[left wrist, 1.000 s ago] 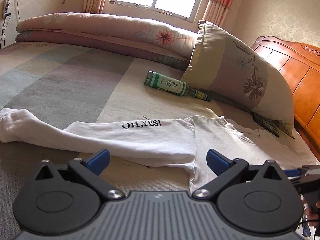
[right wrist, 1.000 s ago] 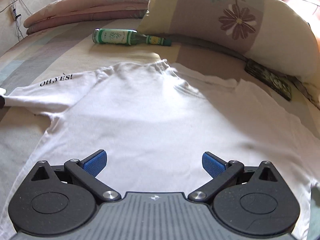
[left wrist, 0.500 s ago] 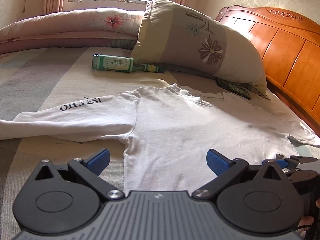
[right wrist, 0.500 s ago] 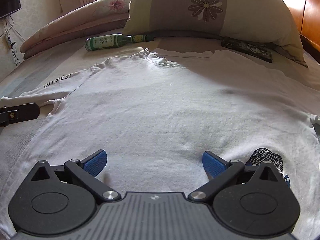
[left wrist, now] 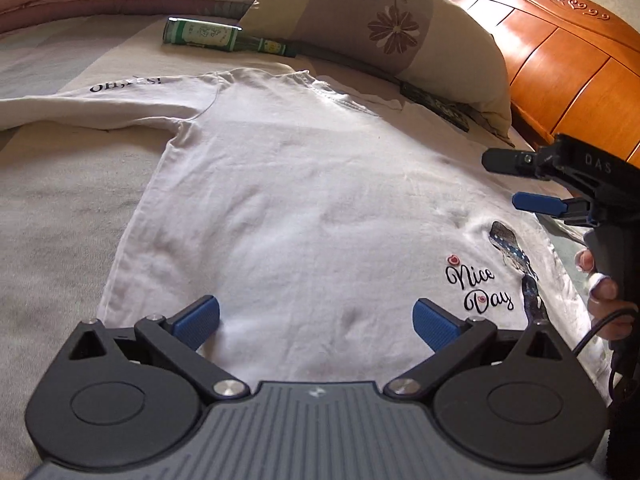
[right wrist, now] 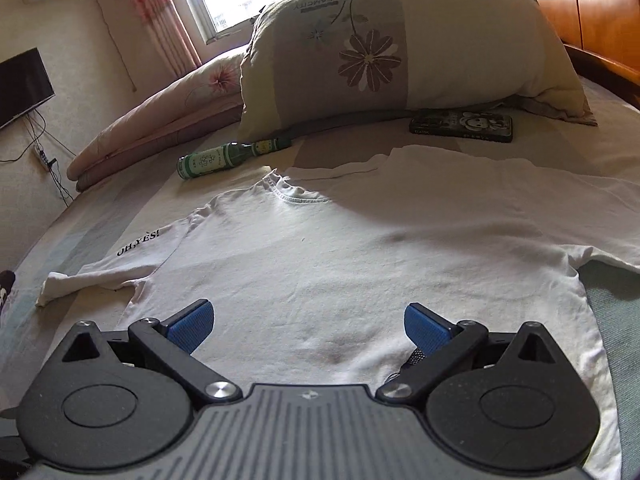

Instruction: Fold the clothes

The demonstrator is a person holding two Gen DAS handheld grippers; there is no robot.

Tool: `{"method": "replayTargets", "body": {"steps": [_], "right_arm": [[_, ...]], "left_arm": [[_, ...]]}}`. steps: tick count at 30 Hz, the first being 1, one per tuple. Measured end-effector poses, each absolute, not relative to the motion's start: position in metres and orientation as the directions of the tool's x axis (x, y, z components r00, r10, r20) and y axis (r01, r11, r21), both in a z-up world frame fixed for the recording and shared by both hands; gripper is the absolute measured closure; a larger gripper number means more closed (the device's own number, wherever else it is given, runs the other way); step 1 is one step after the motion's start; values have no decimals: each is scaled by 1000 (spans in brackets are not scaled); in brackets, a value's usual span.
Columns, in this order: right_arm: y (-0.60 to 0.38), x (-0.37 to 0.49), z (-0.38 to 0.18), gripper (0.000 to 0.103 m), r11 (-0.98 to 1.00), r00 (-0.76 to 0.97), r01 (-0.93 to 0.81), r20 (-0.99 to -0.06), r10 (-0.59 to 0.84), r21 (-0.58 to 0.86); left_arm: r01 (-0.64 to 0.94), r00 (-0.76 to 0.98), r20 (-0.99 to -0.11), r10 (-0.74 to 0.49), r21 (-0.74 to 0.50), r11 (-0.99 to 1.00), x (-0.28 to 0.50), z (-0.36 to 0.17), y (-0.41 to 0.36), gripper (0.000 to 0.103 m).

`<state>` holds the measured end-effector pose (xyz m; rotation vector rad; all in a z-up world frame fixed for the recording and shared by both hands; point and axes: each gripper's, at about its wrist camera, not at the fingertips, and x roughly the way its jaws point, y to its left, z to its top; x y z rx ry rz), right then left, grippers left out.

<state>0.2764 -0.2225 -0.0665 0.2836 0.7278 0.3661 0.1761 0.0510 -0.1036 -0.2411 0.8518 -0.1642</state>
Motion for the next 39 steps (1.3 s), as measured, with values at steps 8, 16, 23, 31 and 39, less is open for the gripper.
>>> {"method": "replayTargets", "body": {"steps": [8, 16, 23, 31, 39], "right_arm": [[-210, 278, -72, 0, 876, 688, -254, -560, 461, 409], [-187, 296, -87, 0, 882, 651, -227, -610, 453, 413], [-170, 306, -99, 0, 841, 604, -195, -613, 509, 505], [-144, 305, -98, 0, 855, 602, -254, -618, 505, 452], [-142, 321, -108, 0, 768, 575, -207, -560, 597, 606]], "left_arm": [[42, 683, -695, -223, -267, 963, 215, -79, 87, 1], [14, 696, -664, -274, -369, 929, 242, -107, 112, 1], [27, 698, -662, -274, -358, 934, 232, -86, 143, 1], [-198, 810, -584, -50, -352, 915, 277, -30, 268, 1], [-322, 763, -644, -57, -455, 830, 326, -45, 360, 1]]}}
